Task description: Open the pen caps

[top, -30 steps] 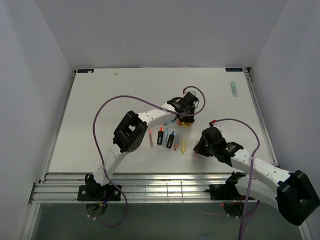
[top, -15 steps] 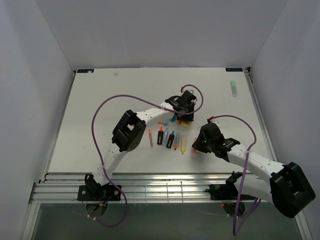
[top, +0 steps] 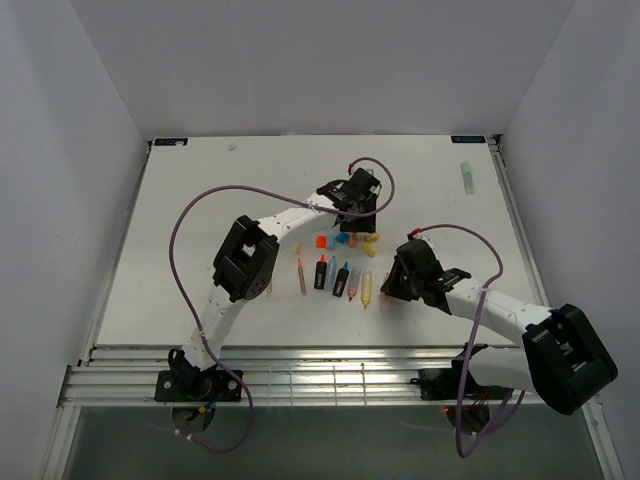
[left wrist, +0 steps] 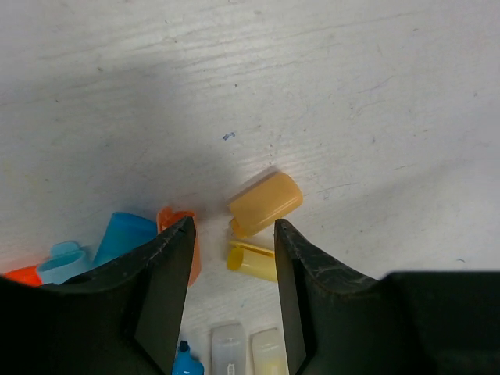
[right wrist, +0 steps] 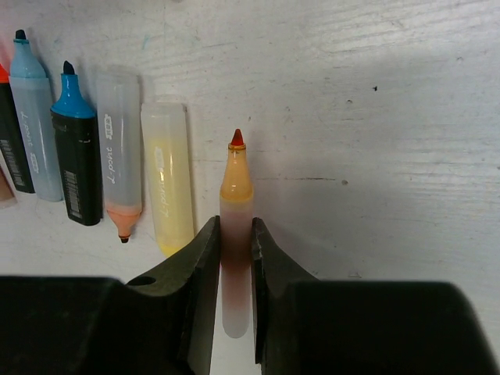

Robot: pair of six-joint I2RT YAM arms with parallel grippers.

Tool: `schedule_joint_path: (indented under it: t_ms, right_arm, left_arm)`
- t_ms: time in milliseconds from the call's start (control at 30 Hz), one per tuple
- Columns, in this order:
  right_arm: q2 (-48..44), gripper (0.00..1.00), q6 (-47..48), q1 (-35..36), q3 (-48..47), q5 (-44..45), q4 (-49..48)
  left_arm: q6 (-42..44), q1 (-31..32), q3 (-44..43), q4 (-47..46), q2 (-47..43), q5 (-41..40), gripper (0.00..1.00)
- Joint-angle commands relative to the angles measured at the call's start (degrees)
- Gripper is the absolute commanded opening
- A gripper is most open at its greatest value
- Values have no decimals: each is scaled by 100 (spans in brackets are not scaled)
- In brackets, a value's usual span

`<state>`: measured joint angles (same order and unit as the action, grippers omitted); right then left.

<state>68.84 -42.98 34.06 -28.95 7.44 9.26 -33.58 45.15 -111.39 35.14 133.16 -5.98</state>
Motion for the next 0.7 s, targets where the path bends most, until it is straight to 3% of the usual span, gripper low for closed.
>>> schedule_joint_path:
  t_ms: [0,133,367,533,667]
  right_arm:
    - [156,8,123,-31,-208,-207,-345]
    - [305,9,97,-31,-172,-392,-512]
    - [314,23,159,-31,-199,-560,-644]
    - [271,44,211,-40,-374,-226,-399]
    - [209,50,387,-154,-646,29,-109]
  left_arm:
    - [80,-146,-269,2,-844,227,56]
    - [141,-164,-295,-77,-932,650,57]
    - [115,-164,153,-367,-1450,844,57]
    - [194,-182,355,-437,-1925,782,58]
    - [317,-208,653,-429,-2408,686,58]
